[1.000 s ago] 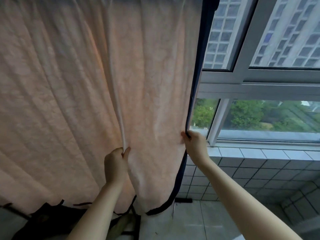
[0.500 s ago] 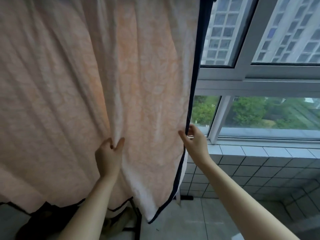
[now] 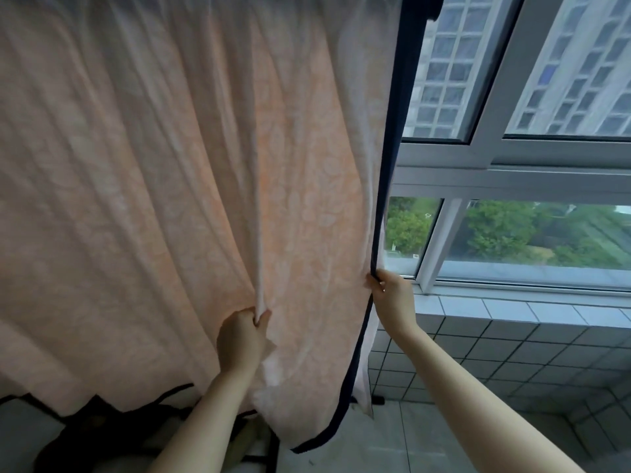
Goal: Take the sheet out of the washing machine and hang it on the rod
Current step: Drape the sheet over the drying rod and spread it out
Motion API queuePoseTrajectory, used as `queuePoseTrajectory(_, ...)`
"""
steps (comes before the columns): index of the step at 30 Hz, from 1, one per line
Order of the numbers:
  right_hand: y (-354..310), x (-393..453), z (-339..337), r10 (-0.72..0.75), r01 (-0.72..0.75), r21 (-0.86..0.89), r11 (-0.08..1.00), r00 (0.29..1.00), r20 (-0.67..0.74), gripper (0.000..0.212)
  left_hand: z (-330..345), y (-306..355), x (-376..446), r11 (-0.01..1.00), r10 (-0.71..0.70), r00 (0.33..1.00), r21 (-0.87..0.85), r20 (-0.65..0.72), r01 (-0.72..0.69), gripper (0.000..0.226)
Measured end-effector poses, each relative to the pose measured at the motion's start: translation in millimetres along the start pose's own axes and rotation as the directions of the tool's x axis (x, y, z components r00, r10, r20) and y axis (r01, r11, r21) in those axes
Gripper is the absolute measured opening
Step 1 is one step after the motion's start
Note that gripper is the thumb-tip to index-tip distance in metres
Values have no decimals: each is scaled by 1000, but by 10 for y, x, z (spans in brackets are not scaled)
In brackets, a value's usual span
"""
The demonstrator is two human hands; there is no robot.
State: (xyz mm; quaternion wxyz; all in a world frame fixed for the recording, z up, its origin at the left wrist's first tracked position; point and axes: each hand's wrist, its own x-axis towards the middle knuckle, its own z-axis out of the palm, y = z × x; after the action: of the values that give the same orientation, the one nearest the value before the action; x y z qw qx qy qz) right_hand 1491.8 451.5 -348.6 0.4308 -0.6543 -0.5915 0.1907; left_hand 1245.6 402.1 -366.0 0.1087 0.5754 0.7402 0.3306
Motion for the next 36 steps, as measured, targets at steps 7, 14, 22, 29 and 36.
queuePoseTrajectory(7,-279,-98,-85,-56,72,131,989,991,-122,29,-215,63,68,991,-59,995,-127,-76,49,44)
queuePoseTrajectory(14,-784,-358,140,-176,146,-110,983,923,-343,33,-499,-318,280,961,49,994,-268,-95,-72,34)
queuePoseTrajectory(22,-1396,-738,664,-206,198,-56,979,953,-222,27,-1121,-820,623,937,86,939,-293,-334,-190,28)
queuePoseTrajectory(29,-2000,-758,1067,-67,58,-224,973,997,-30,56,-1563,-1134,1047,955,-158,902,-296,-403,35,94)
queuePoseTrajectory(36,-2008,-714,1114,-57,52,-323,945,998,-8,17,-1670,-1469,1398,931,-282,941,-292,-187,221,92)
